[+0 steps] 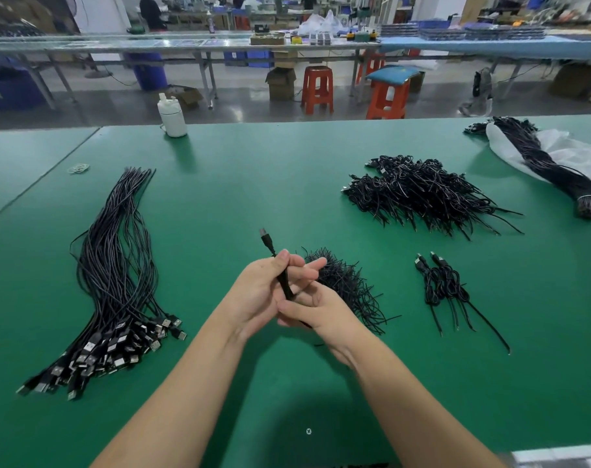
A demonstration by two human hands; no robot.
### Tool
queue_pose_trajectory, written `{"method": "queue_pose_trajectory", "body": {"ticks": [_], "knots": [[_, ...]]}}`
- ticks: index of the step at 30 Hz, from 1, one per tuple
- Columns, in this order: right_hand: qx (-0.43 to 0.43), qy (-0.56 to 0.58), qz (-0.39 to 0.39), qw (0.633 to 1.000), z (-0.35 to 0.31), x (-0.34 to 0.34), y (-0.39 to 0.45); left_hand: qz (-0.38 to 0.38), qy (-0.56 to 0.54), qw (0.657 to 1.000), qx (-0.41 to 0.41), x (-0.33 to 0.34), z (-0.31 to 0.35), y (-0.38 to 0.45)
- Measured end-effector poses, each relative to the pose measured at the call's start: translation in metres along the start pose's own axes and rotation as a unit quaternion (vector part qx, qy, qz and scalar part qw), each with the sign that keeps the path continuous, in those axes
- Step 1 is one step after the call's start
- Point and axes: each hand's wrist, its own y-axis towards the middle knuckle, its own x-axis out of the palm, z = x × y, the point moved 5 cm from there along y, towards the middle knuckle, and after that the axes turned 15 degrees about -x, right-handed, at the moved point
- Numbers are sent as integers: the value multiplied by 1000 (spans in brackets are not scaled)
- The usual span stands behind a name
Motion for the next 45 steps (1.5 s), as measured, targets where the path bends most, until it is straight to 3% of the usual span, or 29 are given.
{"method": "queue_pose_trajectory", "body": {"ticks": [5, 11, 18, 21, 23, 26, 28, 30, 33, 35, 36, 39, 41, 45], "knots": [[-26, -58, 66, 996, -1, -11, -1, -39, 64, 996, -56, 3, -3, -4], [-30, -93, 126, 987, 7, -16, -8, -55, 216, 968, -118, -2, 2, -10], [-43, -133, 95, 986, 9, -16, -8, 16, 216, 964, -157, -5, 0, -10], [-45, -209, 85, 973, 10, -19, -9, 61, 231, 960, -143, -3, -3, -10], [-69, -307, 78, 946, 4, -23, -9, 114, 266, 951, -105, -5, -6, -10], [-116, -530, 18, 840, -8, -26, -7, 247, 409, 878, -31, -16, -6, -9], [-108, -620, -43, 776, -6, -23, -7, 291, 460, 839, -6, -17, -5, -10], [-92, -654, -70, 747, -2, -19, -9, 312, 527, 791, 7, -13, -4, -13], [-96, -705, -86, 697, 2, -13, -14, 341, 660, 670, 7, -10, -4, -16], [-92, -716, -82, 687, 3, -12, -15, 358, 681, 638, -2, -16, -4, -17], [-88, -714, -81, 690, 4, -11, -16, 353, 674, 649, -9, -19, -4, -16], [-67, -695, -75, 712, 7, -11, -17, 299, 604, 739, -7, -24, -5, -12], [-56, -685, -73, 723, 8, -11, -17, 286, 600, 747, 12, -24, -1, -11], [-27, -653, -76, 753, 9, -11, -16, 279, 626, 728, 29, -31, 5, -7]]}}
